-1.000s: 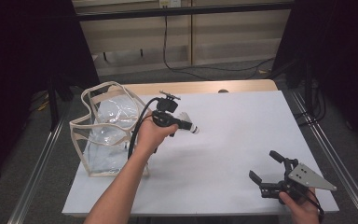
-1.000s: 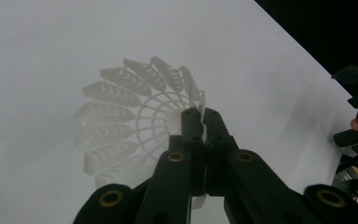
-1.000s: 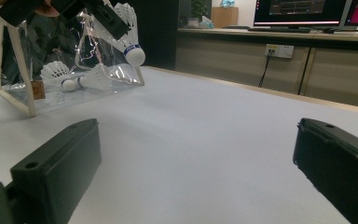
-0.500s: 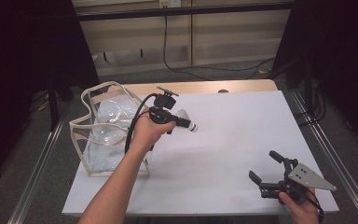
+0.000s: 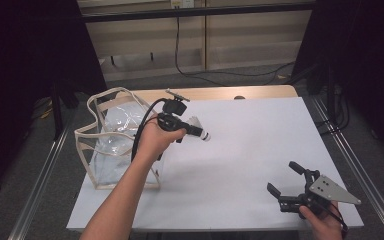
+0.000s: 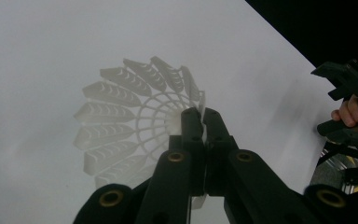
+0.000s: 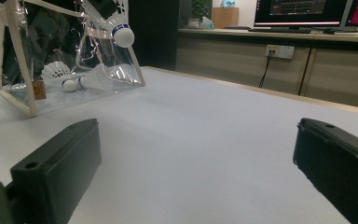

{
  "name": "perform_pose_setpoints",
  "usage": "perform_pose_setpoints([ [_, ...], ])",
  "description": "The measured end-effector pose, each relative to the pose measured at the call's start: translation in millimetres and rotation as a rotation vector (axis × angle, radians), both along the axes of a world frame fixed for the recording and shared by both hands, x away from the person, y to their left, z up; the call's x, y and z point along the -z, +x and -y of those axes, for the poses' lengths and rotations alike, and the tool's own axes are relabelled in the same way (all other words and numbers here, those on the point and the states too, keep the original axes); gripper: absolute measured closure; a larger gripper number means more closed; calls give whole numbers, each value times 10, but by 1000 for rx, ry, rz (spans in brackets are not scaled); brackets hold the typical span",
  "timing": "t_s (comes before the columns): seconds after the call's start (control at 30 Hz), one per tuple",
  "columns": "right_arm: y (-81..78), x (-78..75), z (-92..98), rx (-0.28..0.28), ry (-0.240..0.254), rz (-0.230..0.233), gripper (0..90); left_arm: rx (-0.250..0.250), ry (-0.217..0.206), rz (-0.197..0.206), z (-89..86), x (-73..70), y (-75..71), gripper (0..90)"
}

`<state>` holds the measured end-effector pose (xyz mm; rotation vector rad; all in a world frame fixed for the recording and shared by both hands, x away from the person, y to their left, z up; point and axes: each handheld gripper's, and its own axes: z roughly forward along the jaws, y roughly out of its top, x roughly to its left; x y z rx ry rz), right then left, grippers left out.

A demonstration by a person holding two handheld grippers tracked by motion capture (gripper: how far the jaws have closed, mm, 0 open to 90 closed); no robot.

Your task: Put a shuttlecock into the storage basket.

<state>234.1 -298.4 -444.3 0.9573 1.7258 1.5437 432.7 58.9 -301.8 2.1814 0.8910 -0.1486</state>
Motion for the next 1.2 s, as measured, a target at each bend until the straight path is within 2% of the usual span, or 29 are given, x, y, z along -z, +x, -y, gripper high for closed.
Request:
perform_pose_setpoints([
  [0.1,0,0,1,1,0,0,7,-4,-6,1,-7,-24,-8,900],
  [0.33,-2,-2,0,0,2,-2,7,27,6,21,-30,-159,-43,900],
  [0.37,-2,-2,0,0,2,-1,6,12,-2,20,-26,-174,-52,900],
  [0.47,-3,-3,0,-1,3,0,7,19,2,21,-48,-218,-50,900],
  [0.67,-3,-3,-7,-3,4,0,6,33,5,19,-67,-260,-47,900],
  [0.73,-4,-5,-7,-3,3,0,6,23,-8,15,-71,-274,-50,900],
  [0.93,-3,-3,0,-3,2,1,7,37,8,19,-110,-325,-40,900],
  [1.03,-3,-3,-1,-2,3,0,6,25,-3,17,-116,-347,-43,900],
  [1.13,-1,-2,-4,-2,4,1,6,42,16,20,-136,-380,-36,900],
  [1.17,-2,-2,-6,-2,5,0,6,37,3,18,-134,-385,-41,900],
  [1.2,-2,-2,-6,-2,5,0,7,39,9,19,-139,-396,-40,900],
])
